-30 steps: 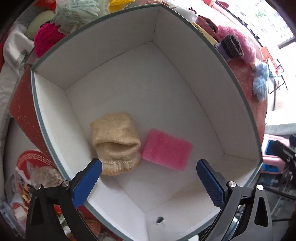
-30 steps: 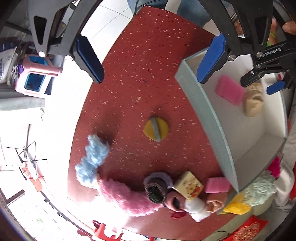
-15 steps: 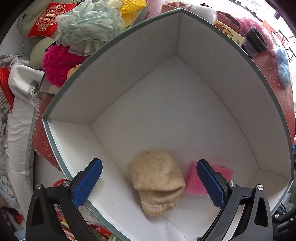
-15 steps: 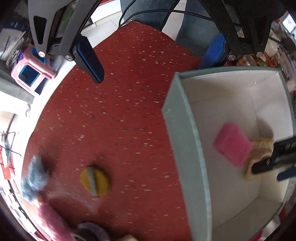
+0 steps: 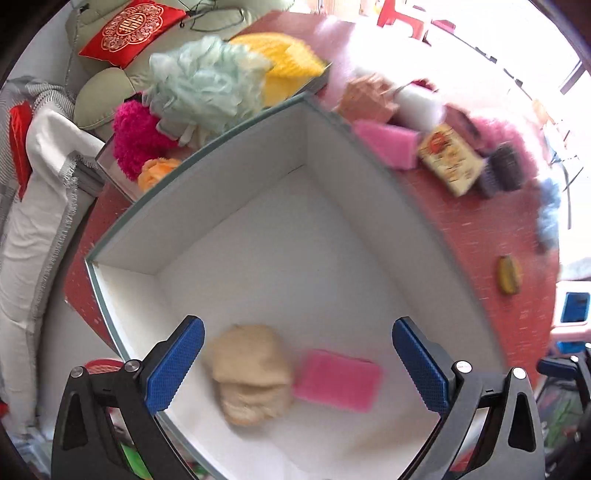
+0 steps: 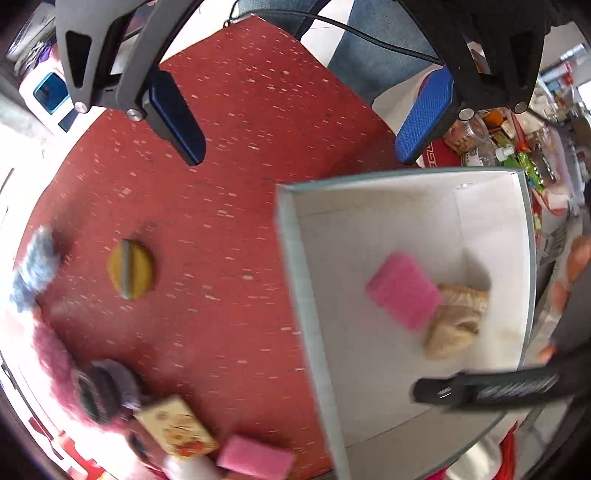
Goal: Organize soft objects
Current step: 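Grasp the yellow round sponge with the left tool while the right tool grasps the blue fluffy toy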
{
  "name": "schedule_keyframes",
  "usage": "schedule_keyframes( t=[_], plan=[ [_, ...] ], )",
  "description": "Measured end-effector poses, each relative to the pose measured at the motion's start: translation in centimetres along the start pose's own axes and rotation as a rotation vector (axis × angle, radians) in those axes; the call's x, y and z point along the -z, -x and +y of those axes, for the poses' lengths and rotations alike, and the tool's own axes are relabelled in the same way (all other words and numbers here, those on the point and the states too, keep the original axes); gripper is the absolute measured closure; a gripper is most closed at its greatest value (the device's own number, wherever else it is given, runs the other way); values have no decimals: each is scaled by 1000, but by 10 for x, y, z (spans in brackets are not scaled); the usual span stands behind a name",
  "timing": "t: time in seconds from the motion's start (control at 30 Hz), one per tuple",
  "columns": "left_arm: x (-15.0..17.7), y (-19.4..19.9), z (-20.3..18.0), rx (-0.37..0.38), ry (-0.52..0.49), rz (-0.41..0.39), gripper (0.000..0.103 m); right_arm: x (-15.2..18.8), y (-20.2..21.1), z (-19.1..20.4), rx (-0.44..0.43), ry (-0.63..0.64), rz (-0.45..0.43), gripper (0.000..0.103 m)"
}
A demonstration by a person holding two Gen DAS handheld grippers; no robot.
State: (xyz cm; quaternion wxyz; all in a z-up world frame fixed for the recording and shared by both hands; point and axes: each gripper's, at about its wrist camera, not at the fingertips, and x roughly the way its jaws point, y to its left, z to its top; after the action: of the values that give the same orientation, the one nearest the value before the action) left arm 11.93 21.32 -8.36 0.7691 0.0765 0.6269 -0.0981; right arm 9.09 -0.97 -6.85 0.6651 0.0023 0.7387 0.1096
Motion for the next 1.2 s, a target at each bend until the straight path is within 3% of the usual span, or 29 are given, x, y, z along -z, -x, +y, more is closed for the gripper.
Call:
schedule_keyframes(
  t=[0.13,0.27,0.4,0.57,0.7,0.87,1.07,1.2],
  plan=[
    [11,34,-58,123,38,-54,1,26,25,-71,6,-157,-58,0],
    [9,40,-137,154,19,-58,1,51,46,-140,67,-287,-116,0],
    [-2,25,-208,102,34,-37,1,63,52,-210,70,-351,-150,0],
    [-4,-8,-263,-26,158,17,1,38,44,-278,10,-335,-162,0],
    [-13,-37,-274,-128,216,41,1,4,41,-307,-11,-296,-160,0],
    [-26,-67,-275,-179,290,54,1,-30,26,-318,-43,-283,-150,1],
    [-30,-91,-272,-181,341,64,1,-62,-2,-317,0,-242,-119,1],
    [-29,-91,-267,-132,383,28,0,-75,-21,-314,26,-206,-94,0]
  ],
)
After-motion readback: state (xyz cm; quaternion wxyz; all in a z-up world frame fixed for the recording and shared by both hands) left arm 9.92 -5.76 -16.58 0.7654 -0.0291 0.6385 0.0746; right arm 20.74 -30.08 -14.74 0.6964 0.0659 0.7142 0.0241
